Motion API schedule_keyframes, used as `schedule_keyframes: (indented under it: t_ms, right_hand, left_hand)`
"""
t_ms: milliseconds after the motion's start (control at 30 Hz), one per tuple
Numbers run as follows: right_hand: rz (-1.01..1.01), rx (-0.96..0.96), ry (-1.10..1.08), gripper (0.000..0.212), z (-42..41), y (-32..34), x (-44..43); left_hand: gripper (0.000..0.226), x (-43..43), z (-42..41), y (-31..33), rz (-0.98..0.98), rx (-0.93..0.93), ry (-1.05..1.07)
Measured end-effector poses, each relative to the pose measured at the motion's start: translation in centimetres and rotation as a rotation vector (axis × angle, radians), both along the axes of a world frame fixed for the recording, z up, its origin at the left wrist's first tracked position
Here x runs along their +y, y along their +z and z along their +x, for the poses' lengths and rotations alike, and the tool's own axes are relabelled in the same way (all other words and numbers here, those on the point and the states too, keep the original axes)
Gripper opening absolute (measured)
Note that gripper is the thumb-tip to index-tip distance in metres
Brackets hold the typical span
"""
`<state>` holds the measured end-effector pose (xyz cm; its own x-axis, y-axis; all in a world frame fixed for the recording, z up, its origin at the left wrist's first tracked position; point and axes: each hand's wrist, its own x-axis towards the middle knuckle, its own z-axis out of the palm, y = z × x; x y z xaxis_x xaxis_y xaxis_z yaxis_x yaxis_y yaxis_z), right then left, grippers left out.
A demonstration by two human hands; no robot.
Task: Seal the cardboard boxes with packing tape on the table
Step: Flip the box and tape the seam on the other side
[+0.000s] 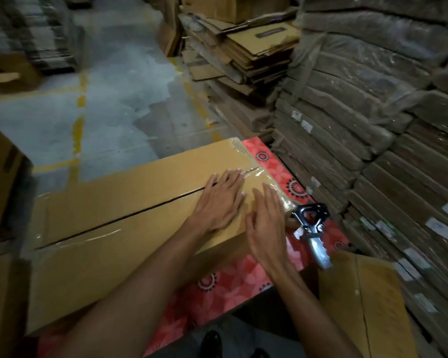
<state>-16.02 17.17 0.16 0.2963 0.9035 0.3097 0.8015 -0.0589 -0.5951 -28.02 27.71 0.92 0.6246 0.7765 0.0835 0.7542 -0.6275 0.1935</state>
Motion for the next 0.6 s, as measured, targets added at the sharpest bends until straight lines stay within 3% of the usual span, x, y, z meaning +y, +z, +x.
schedule_keyframes:
  t_ms: [100,267,433,500,600]
  right_hand:
    - [-0.033,-0.144,0.298,0.046,-2.2,0.5,3.7]
    - [-0.110,-0.359,0.654,0.049,-9.0,1.2,5.9]
    - [-0.187,-0.557,0.777,0.057,-12.1,0.6,5.6]
    - [-0.249,-0.571,0.772,0.060,-11.1,0.9,5.6]
    - [-0.342,-0.565,0.738,0.062,-7.6,1.6,5.8]
  left_hand:
    - [0.060,-2.8,-5.6,0.4,-0.046,0.019,0.165]
    - [0.076,-6.9,-13.2,1.0,-0.056,0.114,0.402]
    - [0.074,-8.8,-15.6,1.1,-0.114,0.153,0.495]
    - [0.081,-9.3,-16.7,1.1,-0.143,0.131,0.489]
    - [0.068,-10.0,-19.7,0.9,-0.172,0.111,0.548]
